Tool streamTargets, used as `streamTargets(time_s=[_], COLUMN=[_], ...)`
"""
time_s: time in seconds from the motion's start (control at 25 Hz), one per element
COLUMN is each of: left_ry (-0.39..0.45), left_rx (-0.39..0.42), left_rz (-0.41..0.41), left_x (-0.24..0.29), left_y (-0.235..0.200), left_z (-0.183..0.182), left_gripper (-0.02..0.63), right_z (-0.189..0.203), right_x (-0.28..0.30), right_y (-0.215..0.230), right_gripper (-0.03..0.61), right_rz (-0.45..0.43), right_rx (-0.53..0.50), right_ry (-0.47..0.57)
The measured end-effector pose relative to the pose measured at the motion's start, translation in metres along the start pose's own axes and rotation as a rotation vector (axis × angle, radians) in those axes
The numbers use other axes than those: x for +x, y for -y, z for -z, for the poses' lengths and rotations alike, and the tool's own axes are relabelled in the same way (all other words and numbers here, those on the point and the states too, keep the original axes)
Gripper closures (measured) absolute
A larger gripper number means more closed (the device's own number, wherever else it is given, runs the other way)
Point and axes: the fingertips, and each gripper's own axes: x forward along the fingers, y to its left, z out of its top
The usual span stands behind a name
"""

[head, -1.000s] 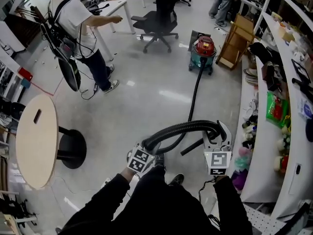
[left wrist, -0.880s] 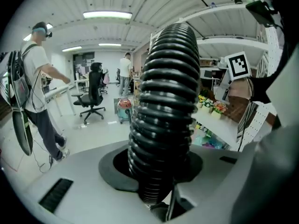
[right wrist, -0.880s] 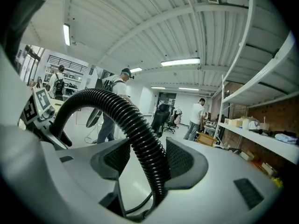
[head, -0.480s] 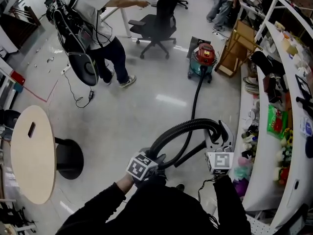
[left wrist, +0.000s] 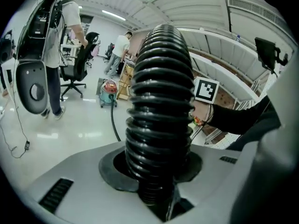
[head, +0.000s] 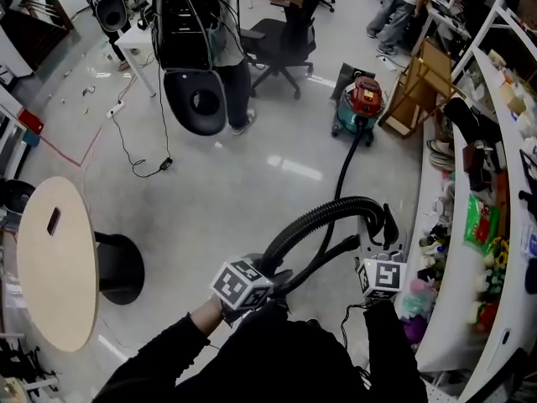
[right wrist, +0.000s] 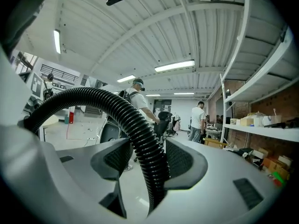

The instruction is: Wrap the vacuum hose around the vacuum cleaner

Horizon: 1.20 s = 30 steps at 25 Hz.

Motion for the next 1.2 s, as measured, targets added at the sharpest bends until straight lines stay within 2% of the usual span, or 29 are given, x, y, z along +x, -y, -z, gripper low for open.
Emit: streamTargets(time_s=[0.24, 0.48, 0.68, 0.88, 1.0, 1.08, 1.2], left_ry=[0.004, 0.077, 0.117, 0.126, 0.118, 0.084, 0.03], left_rx=[-0.104, -0.161, -0.214, -0.205, -0.162, -0.113, -0.073], left_rz=[0.056, 0.021, 0.007, -0.005, -0.042, -0.056, -0.004], left_x=[-0.012, -0.02, -0.029, -0.045, -0.057, -0.058, -0.043], left_y=[-0.004, -0.022, -0.032, -0.043, -0.059, -0.063, -0.049], left_z=[-0.008, -0.006, -0.006, -0.003, -0.011, -0.015, -0.016], left_gripper=[0.468, 0.468, 0.468, 0.468, 0.468, 0.468, 0.468], right_z=[-0.008, -0.023, -0.018, -0.012, 0.015, 0.034, 0.036], right_x=[0.029, 0.075, 0.097, 0.103, 0.092, 0.085, 0.086], right_y=[-0.013, -0.047, -0.066, -0.087, -0.079, -0.067, -0.049], right_gripper=[0.337, 0.337, 0.337, 0.342, 0.344, 0.345, 0.346], right_rz=[0.0, -0.112, -0.182, -0.209, -0.162, -0.13, -0.114], right_rx=[0.009, -0.034, -0.018, 0.032, 0.097, 0.136, 0.158], right_ry=[0.029, 0.064, 0.062, 0.013, -0.048, -0.08, -0.074])
